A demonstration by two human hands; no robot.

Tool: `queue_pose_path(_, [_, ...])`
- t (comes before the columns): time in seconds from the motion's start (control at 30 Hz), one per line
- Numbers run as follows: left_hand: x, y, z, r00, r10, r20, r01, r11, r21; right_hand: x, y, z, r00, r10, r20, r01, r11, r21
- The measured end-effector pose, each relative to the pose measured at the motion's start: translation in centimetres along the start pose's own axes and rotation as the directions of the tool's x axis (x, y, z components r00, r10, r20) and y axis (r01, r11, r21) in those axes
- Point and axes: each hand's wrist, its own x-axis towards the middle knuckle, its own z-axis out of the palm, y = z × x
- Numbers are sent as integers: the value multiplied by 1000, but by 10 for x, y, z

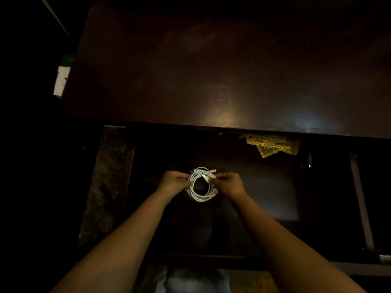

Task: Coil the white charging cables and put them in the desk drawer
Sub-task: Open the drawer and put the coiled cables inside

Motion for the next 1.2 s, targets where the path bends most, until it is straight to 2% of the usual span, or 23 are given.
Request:
queue_pose_path(0.33, [23, -14, 8, 998, 37, -49, -31, 991, 133, 25, 15, 12, 1000, 26, -11, -27, 995, -92])
queue_pose_path(0.63, [19, -12, 16, 978, 160, -135, -115, 949, 293, 14, 10, 11, 996, -71, -58, 59, 979, -193])
queue_pose_path(0.93, [13, -4, 18, 982, 166, -87, -119, 911, 395, 9, 6, 6, 997, -79, -6, 75, 968, -241])
queue_pose_path(1.1, [-20, 19, 10, 967, 254, -17, -205, 818, 538, -8, 3, -3, 990, -140, 31, 142, 915, -377])
queue_pose_path(1.2, [-64, 28, 2, 934, 357, -32, -273, 767, 581, -32, -3, -14, 977, -211, 30, 200, 857, -474])
